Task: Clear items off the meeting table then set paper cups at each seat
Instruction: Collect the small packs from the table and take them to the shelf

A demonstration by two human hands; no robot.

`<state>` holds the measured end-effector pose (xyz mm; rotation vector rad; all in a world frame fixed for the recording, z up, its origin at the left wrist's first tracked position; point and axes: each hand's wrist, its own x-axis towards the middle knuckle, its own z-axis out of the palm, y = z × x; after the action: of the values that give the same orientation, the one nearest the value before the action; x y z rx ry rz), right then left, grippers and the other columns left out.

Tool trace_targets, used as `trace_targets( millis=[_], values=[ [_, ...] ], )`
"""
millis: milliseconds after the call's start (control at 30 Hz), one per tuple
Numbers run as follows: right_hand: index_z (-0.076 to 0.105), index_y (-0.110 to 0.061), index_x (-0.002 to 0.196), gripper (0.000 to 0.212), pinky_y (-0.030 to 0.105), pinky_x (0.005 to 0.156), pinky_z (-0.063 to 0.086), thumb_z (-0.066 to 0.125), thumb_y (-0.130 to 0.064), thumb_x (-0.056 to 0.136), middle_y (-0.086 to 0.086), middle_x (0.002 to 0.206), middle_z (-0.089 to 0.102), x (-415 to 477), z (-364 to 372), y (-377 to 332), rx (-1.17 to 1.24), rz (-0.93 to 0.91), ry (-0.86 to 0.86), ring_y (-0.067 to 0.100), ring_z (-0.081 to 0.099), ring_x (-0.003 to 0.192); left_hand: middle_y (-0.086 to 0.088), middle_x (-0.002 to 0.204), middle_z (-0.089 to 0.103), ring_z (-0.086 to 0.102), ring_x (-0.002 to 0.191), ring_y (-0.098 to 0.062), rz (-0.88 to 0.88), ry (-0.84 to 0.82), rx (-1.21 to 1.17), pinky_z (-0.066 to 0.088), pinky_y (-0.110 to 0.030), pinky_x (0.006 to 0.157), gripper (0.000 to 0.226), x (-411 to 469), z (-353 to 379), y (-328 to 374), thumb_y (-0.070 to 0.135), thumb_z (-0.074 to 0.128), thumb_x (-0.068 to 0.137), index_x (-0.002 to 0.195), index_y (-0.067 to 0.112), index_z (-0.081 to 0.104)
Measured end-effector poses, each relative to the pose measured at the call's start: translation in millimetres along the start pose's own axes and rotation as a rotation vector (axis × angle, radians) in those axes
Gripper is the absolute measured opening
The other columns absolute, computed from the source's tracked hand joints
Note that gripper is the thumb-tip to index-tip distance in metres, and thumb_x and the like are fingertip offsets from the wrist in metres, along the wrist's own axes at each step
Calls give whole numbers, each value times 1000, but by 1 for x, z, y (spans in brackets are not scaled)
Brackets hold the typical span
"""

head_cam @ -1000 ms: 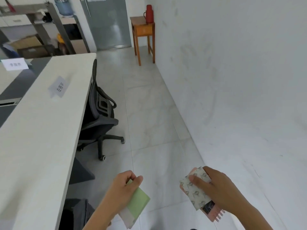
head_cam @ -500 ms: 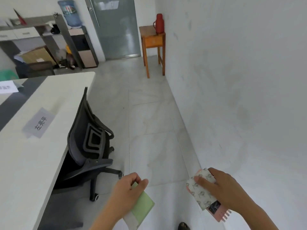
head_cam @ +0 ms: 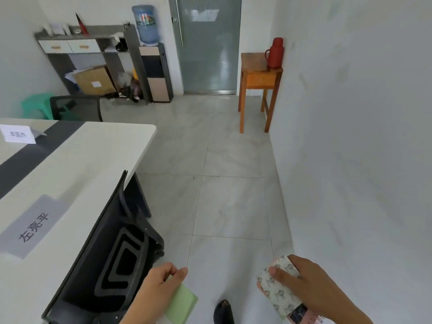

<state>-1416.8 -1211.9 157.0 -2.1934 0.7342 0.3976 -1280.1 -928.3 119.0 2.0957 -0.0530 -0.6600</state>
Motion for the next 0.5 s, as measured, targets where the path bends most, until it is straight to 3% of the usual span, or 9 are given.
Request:
trace_targets(
  millis=[200, 333, 433, 500],
  values=[
    [58, -35, 83, 33, 25, 72, 53, 53, -67, 82, -10, 81, 69, 126, -88, -66, 33, 5, 78, 3, 65, 75, 8, 43, 38, 35, 43, -6, 108, -35, 35, 30, -25, 51, 35, 148, -20, 134, 31, 63, 88, 60, 16, 49],
    [61, -31, 84, 30, 28, 73, 56, 56, -61, 84, -9, 81, 72, 209, -132, -88, 84, 33, 113, 5, 68, 75, 9, 41, 37, 32, 41, -2, 206, -73, 63, 28, -20, 48, 35, 235, -21, 200, 29, 62, 89, 60, 15, 47],
    [55, -33, 77, 29, 20, 62, 46, 56, -60, 85, -10, 77, 67, 285, -159, -99, 68, 42, 73, 3, 64, 72, 8, 43, 37, 33, 41, -5, 139, -62, 38, 30, -23, 46, 37, 306, -21, 216, 31, 65, 87, 56, 20, 48],
    [55, -34, 78, 28, 20, 64, 45, 55, -61, 85, -10, 79, 67, 343, -178, -108, 37, 41, 44, 4, 64, 75, 8, 43, 37, 35, 41, -8, 76, -51, 23, 30, -23, 47, 38, 353, -22, 226, 32, 65, 86, 53, 23, 49]
  ],
)
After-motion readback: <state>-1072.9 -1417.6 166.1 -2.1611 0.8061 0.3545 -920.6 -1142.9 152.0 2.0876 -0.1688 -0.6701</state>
